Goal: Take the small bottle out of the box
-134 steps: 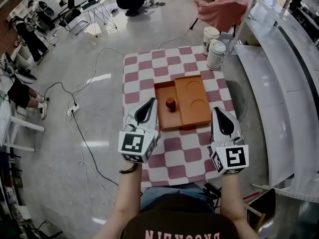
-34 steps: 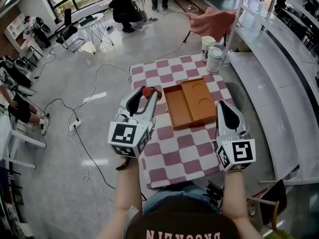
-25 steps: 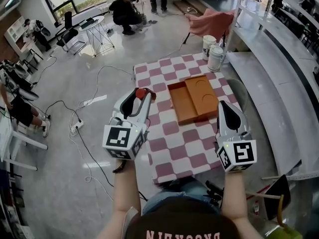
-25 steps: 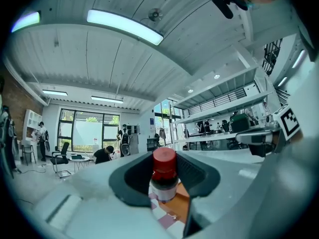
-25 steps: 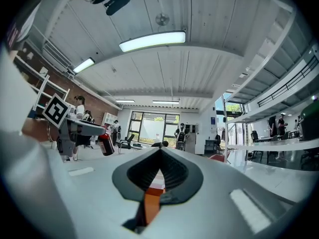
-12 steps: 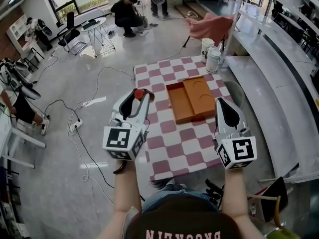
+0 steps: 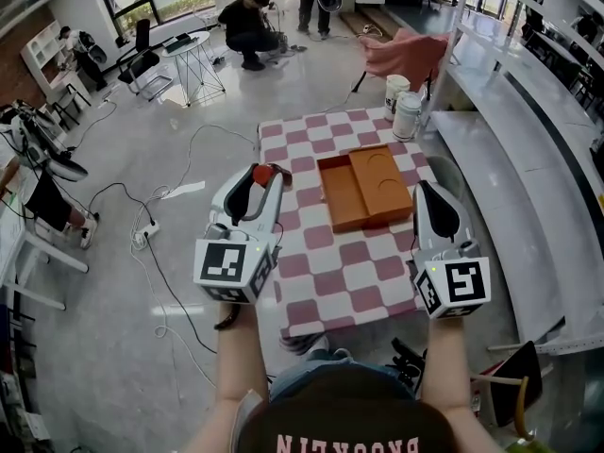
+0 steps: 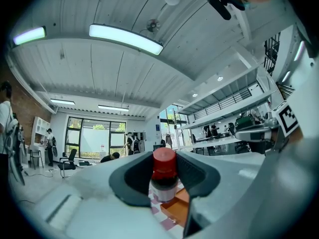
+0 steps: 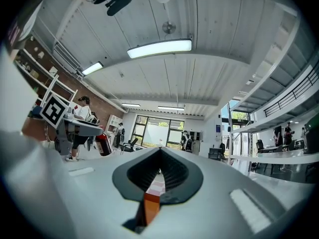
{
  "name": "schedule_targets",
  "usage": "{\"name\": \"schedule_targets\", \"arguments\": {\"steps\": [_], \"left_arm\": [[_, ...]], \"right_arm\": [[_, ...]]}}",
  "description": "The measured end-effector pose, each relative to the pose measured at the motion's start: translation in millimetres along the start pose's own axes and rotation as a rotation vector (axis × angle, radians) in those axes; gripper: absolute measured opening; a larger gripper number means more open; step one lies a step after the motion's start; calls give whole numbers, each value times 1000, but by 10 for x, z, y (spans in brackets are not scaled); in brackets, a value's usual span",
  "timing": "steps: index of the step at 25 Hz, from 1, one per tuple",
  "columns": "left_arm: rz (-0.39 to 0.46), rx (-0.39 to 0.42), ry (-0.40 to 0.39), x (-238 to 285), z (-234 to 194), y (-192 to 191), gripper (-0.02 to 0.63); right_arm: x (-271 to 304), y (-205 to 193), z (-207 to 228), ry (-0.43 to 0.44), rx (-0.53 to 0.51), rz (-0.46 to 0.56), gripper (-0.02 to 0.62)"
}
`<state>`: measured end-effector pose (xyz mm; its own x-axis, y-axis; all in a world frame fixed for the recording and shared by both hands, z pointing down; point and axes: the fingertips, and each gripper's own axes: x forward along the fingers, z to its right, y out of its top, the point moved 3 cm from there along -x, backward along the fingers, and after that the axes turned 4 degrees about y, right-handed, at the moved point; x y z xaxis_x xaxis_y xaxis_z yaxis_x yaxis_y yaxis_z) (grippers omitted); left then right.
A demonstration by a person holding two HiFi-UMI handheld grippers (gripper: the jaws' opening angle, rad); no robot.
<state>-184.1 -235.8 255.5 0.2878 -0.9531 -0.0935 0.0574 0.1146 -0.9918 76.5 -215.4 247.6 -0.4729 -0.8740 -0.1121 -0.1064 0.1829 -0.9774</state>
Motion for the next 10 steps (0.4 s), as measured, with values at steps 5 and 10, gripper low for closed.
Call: {"name": "schedule_targets", "arguments": {"steps": [5, 10], "left_arm": [[16, 2, 6, -18, 21, 56, 149], [31, 4, -3, -57, 35, 134, 149]], "right_arm": [[-36, 30, 36, -3, -2, 9, -2], [-56, 72, 41, -12, 1, 18, -2]]}}
